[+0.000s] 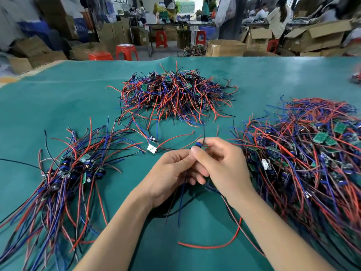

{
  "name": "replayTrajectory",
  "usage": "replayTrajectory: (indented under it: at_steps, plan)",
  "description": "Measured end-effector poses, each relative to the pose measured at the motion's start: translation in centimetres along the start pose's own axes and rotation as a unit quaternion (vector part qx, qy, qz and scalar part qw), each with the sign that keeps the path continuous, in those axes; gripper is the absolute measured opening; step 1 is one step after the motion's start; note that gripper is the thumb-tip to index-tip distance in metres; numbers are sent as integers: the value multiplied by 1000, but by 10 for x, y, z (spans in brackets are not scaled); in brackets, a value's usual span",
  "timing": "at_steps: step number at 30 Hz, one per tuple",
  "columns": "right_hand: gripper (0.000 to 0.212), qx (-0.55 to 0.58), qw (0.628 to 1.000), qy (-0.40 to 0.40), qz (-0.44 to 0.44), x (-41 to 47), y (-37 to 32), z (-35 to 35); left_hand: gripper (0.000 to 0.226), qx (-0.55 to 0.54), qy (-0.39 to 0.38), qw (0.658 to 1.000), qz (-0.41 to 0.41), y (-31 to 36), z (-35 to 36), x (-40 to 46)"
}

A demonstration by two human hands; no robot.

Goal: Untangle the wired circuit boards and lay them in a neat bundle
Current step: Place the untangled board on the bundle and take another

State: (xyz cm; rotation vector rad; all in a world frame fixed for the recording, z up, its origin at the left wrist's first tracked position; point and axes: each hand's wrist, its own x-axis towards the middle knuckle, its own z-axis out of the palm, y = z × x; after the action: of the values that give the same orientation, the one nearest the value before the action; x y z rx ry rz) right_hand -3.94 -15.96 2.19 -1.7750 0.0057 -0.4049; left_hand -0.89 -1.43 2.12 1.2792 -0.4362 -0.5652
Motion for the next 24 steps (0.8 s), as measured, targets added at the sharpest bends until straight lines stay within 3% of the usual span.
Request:
replayTrajectory:
  at_steps: [4,7,10,16,24]
  plan:
    - [6,-11,998,41,-39,0,-2,-7,28,21,-11,1000,-18,1,1,-1]
    - [7,-47,995,52,-65,1,-4,-9,28,48,-16,998,-26,2,2,-1]
    - [6,-70,988,113,-79,6,-5,-16,30,67,-29,997,-25,2,3,-2]
    - [9,13,973,223,-60,21,-1,-36,29,83,-47,995,-23,3,6,-2]
    - [11,111,923,364,-56,38,-36,-81,26,102,-32,994,-16,1,7,-3]
